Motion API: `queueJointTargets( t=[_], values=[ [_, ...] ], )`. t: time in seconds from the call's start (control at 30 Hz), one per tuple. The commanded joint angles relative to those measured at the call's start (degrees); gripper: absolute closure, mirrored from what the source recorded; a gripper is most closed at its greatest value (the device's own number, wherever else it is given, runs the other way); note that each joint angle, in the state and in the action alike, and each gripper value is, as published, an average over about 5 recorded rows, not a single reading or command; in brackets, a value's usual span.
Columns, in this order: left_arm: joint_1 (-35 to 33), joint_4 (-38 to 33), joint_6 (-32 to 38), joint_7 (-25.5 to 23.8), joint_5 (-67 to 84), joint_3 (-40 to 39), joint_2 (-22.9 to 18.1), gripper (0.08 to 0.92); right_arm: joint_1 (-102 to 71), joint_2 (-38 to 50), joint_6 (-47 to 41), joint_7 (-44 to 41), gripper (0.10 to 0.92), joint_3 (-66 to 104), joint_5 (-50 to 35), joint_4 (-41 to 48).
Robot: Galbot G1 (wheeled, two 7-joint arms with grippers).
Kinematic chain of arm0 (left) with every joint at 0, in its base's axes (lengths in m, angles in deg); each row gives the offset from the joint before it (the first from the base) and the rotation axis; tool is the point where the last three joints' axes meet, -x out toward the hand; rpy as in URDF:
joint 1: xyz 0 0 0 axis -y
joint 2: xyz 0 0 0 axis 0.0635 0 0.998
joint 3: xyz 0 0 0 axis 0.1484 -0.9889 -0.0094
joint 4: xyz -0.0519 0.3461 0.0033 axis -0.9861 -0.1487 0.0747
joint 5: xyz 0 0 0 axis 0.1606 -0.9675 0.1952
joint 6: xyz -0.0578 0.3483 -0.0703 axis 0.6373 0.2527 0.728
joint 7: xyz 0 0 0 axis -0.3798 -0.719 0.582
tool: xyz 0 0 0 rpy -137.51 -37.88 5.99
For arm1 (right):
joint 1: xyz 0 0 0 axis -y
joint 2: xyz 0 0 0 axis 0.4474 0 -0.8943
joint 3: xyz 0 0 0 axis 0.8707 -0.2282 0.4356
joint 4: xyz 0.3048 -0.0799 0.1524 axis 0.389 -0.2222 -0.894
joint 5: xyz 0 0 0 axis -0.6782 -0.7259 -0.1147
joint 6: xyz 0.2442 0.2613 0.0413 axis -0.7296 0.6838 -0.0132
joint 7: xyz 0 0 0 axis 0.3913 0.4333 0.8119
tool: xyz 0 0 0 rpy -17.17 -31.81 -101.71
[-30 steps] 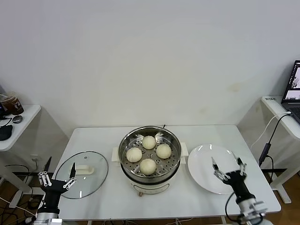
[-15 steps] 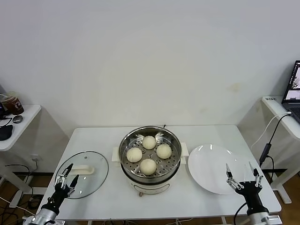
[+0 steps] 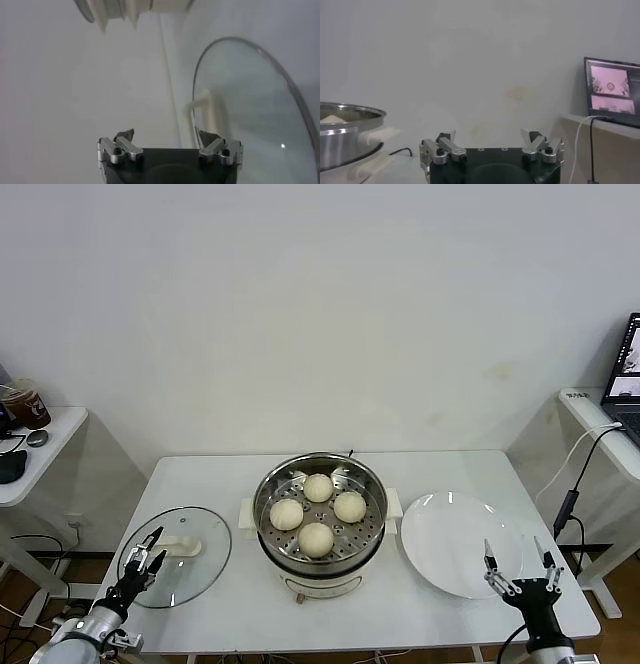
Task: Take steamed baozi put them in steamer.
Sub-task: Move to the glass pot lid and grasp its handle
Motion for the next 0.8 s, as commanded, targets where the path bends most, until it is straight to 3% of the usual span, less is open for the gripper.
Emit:
queueJointTargets(
  t=[0.03, 0.23, 0.33, 0.8],
  values=[
    [7.4, 7.0, 0.1, 0.4, -3.0, -2.2, 0.4, 0.177, -0.7, -0.8, 0.3, 0.0, 0.203, 0.0, 0.5, -0.4],
    [9.4, 8.7, 0.1, 0.4, -3.3, -2.9, -0.2, 0.178, -1.2, -0.9, 0.5, -0.2, 0.203, -0.1, 0.7, -0.4],
    [9.7, 9.0, 0.1, 0.3, -3.2, -3.0, -0.1, 0.218, -1.3, -1.0, 0.6, -0.2, 0.203, -0.3, 0.9, -0.4],
    [10.3, 12.7, 0.3, 1.5, 0.0, -3.1, -0.8, 0.623, -1.7, -1.0, 0.7, -0.5, 0.203, -0.8, 1.3, -0.8]
  ],
)
